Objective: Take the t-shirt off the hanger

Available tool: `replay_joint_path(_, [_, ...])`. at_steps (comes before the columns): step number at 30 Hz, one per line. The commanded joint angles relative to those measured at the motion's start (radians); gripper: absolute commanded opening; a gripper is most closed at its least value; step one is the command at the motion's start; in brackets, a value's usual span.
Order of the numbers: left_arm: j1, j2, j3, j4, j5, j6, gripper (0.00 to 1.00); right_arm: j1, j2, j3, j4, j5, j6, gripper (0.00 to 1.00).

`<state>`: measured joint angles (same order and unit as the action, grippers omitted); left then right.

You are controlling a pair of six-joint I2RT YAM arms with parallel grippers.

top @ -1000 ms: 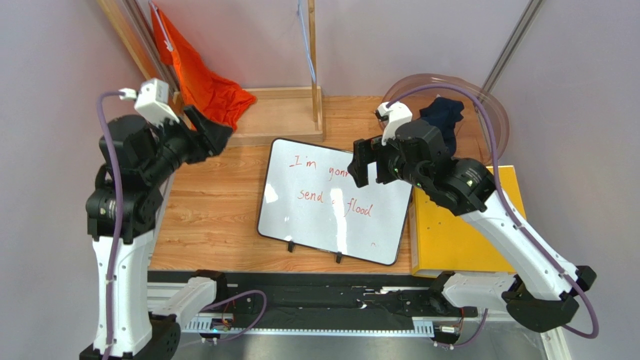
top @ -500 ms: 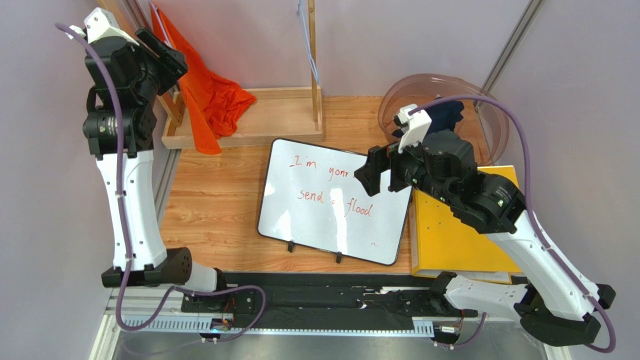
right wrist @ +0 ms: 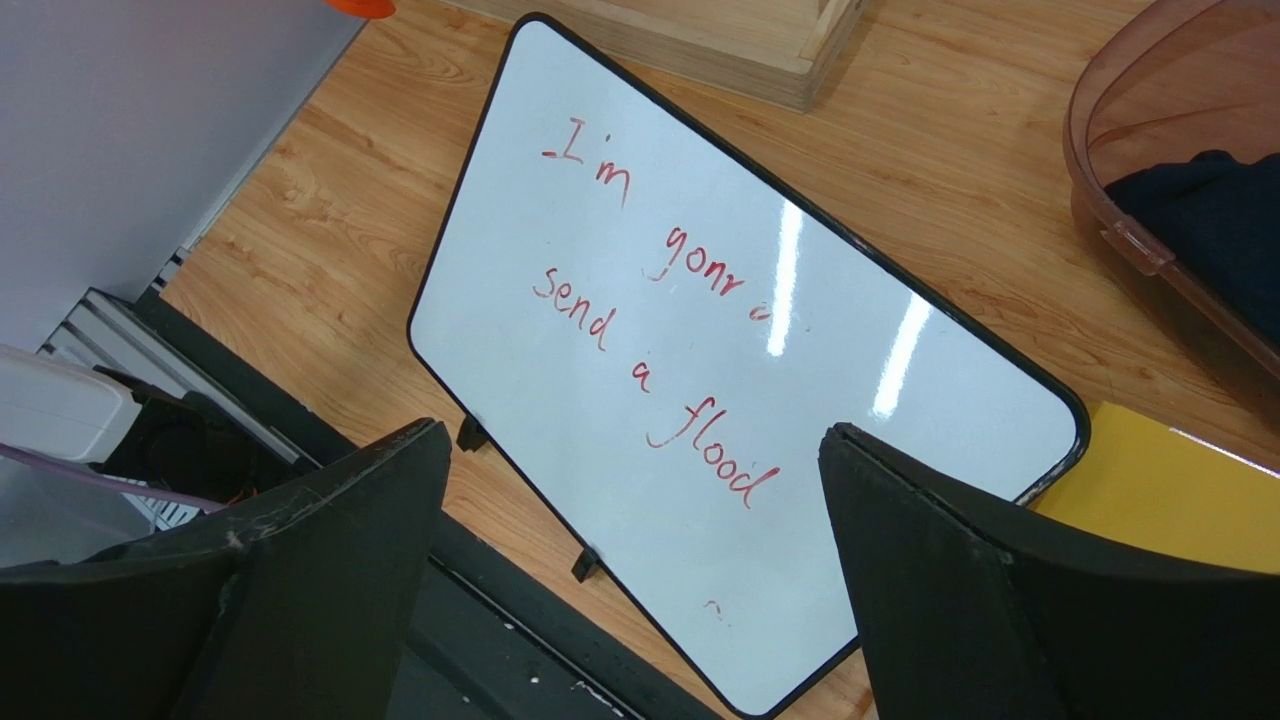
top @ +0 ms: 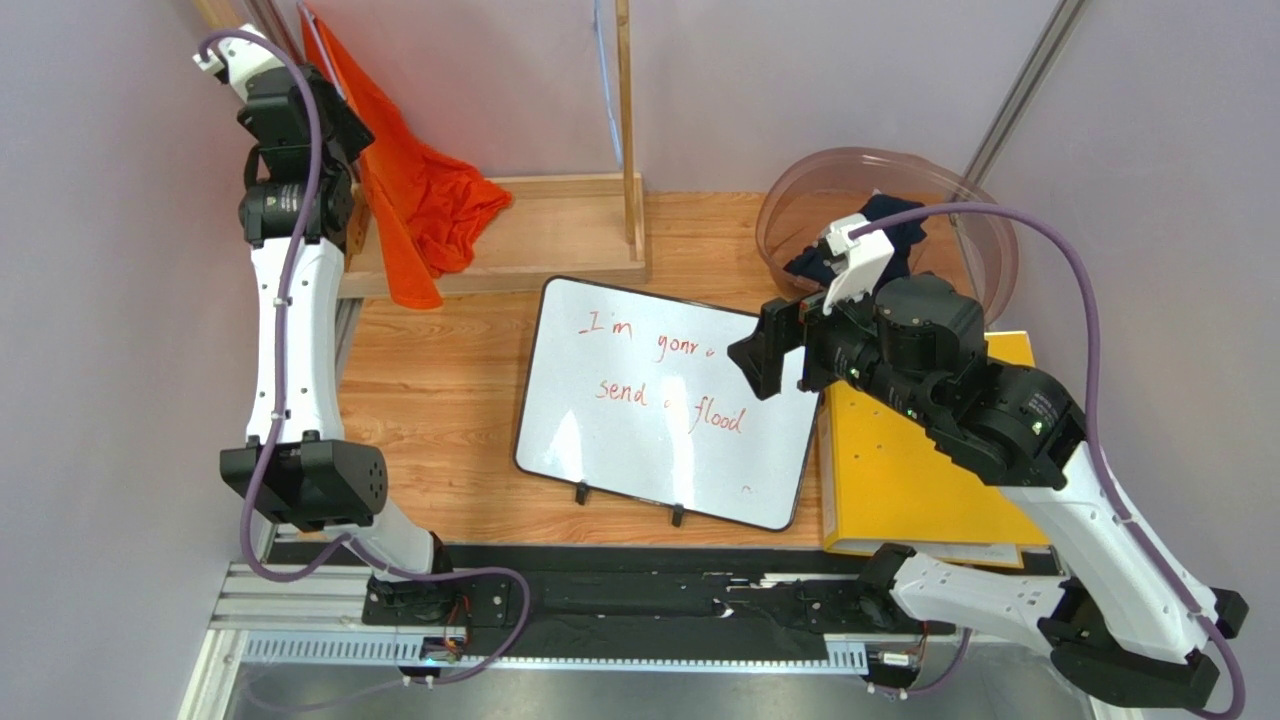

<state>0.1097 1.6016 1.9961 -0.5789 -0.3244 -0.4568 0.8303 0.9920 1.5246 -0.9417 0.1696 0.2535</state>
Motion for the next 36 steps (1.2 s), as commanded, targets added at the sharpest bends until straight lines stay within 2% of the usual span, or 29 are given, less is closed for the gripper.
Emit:
replay_joint_path(1, [-0.025,-0.026,-0.118,0.215,-0.056,0.090,0.60,0.003,-0.013,-0.001,0.007,-0.010,0.009,1.00])
replay_joint_path(3, [-0.024,-0.029,-0.140,0.246,-0.050,0.078,0.59,0.003,-0.015,-0.001,0.006,-0.019,0.010,1.00])
replay_joint_path(6, [-0.024,0.000,-0.123,0.170,-0.105,0.025,0.59,0.004,-0.018,0.002,0.006,-0.041,0.020,1.00])
replay_joint_path(9, [-0.024,0.021,-0.141,0.188,-0.093,0.013,0.57,0.003,-0.026,0.005,0.015,-0.058,0.029,1.00])
replay_joint_path(12, [-0.024,0.055,-0.145,0.206,-0.073,0.035,0.47,0.003,-0.030,0.006,0.015,-0.064,0.032,1.00])
replay_joint_path(13, [-0.025,0.064,-0.125,0.200,-0.071,0.041,0.41,0.001,-0.032,0.000,0.015,-0.062,0.032,1.00])
replay_joint_path(14, [-0.024,0.079,-0.116,0.195,-0.068,0.047,0.30,0.001,-0.035,-0.003,0.015,-0.059,0.036,1.00])
replay_joint_path(16, [-0.024,0.083,-0.103,0.195,-0.065,0.061,0.23,0.004,-0.036,-0.015,0.015,-0.059,0.038,1.00])
replay_joint_path(19, [-0.025,0.070,-0.095,0.194,-0.050,0.063,0.06,0.003,-0.030,-0.021,0.015,-0.065,0.044,1.00])
replay_joint_path(21, [-0.025,0.037,-0.102,0.194,-0.030,0.053,0.02,0.003,-0.023,-0.024,0.020,-0.067,0.043,1.00])
replay_joint_path(26, [-0.025,-0.066,-0.106,0.198,-0.021,0.040,0.00,0.001,-0.006,-0.026,0.033,-0.081,0.046,1.00])
replay_joint_path(36, [-0.025,-0.219,-0.074,0.179,-0.002,0.113,0.00,0.003,0.036,-0.055,0.078,-0.113,0.052,1.00])
